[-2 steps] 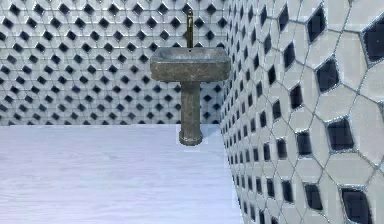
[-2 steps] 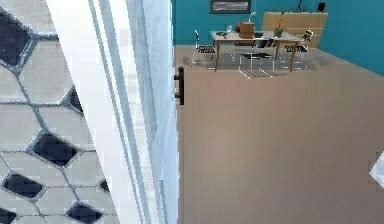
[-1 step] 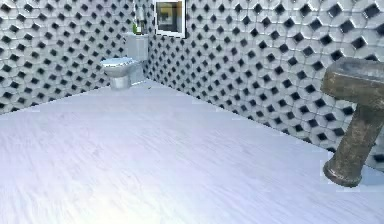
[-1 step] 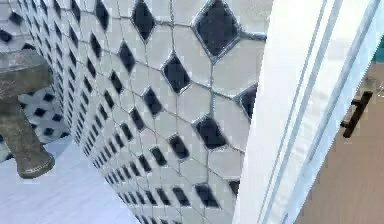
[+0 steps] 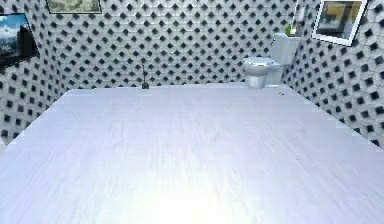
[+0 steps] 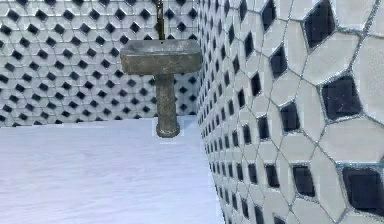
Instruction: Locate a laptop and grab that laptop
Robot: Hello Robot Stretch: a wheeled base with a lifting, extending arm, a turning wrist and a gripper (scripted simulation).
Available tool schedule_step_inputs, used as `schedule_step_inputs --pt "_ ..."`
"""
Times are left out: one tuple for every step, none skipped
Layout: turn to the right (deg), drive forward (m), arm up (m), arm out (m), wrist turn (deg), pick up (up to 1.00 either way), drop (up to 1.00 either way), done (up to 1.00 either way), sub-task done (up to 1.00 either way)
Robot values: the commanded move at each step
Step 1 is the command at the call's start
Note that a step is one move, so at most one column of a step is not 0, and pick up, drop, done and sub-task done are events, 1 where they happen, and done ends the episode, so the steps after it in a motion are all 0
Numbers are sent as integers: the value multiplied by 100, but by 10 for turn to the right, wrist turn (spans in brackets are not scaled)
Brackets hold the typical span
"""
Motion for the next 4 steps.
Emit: schedule_step_inputs --pt "0 10 0 0 0 0 0 0 0" --pt "-450 0 0 0 0 0 0 0 0" --pt "-390 0 0 0 0 0 0 0 0" --pt "0 15 0 0 0 0 0 0 0"
